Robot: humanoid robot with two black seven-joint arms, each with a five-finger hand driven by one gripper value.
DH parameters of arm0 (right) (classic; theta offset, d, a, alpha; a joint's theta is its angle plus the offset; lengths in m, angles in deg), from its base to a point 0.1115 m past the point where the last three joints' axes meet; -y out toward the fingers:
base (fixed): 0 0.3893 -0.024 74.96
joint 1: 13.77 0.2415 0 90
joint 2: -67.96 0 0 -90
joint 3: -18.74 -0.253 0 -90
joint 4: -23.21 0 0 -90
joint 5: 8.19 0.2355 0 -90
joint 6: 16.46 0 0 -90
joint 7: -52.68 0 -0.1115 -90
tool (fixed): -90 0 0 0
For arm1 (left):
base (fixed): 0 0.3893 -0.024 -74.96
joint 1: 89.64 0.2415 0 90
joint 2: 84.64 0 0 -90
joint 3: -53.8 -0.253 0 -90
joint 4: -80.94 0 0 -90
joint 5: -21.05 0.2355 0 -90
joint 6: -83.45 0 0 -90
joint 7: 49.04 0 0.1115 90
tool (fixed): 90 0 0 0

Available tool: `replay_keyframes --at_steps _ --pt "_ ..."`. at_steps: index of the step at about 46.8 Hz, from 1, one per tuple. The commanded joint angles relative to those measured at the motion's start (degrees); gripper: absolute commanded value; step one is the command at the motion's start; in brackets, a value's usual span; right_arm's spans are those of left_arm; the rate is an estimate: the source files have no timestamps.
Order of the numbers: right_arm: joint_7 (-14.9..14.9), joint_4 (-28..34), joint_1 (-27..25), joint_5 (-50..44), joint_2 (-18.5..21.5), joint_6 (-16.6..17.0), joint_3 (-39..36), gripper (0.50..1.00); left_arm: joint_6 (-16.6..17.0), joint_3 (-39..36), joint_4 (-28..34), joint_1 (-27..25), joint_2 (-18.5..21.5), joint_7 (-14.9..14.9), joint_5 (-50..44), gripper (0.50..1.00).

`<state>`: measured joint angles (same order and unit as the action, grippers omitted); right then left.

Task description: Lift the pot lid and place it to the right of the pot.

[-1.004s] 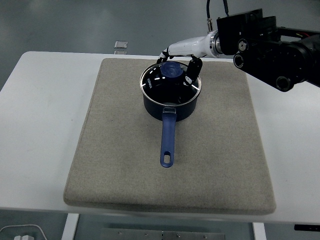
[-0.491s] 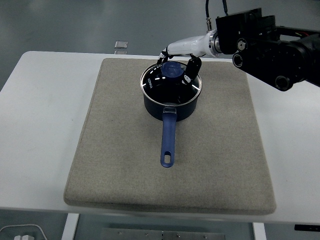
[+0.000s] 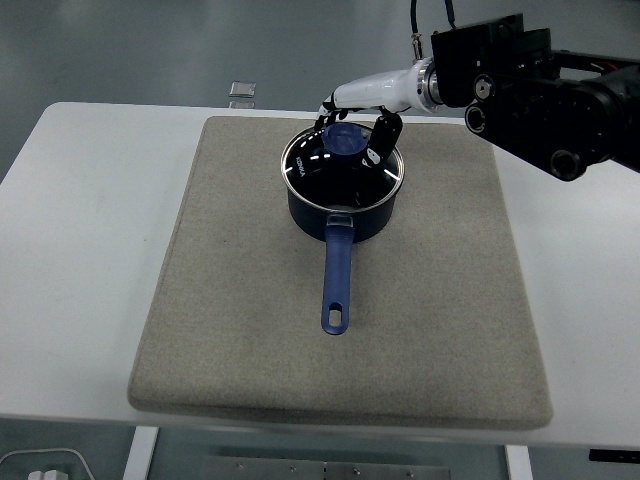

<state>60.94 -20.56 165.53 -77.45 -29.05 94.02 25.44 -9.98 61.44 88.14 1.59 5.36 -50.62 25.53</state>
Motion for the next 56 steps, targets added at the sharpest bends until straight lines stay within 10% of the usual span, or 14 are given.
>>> replay_keyframes --at_steps 1,56 --pt "0.00 0.00 -0.09 0.00 0.07 0.00 -0.03 0.795 0.00 0.00 0.00 0.00 0.00 -0.01 0.00 1.000" --pt "-0.09 0.00 -0.09 0.00 0.51 0.09 -0.38 0.652 0.00 0.00 0.00 0.00 0.00 -0.01 0.00 1.000"
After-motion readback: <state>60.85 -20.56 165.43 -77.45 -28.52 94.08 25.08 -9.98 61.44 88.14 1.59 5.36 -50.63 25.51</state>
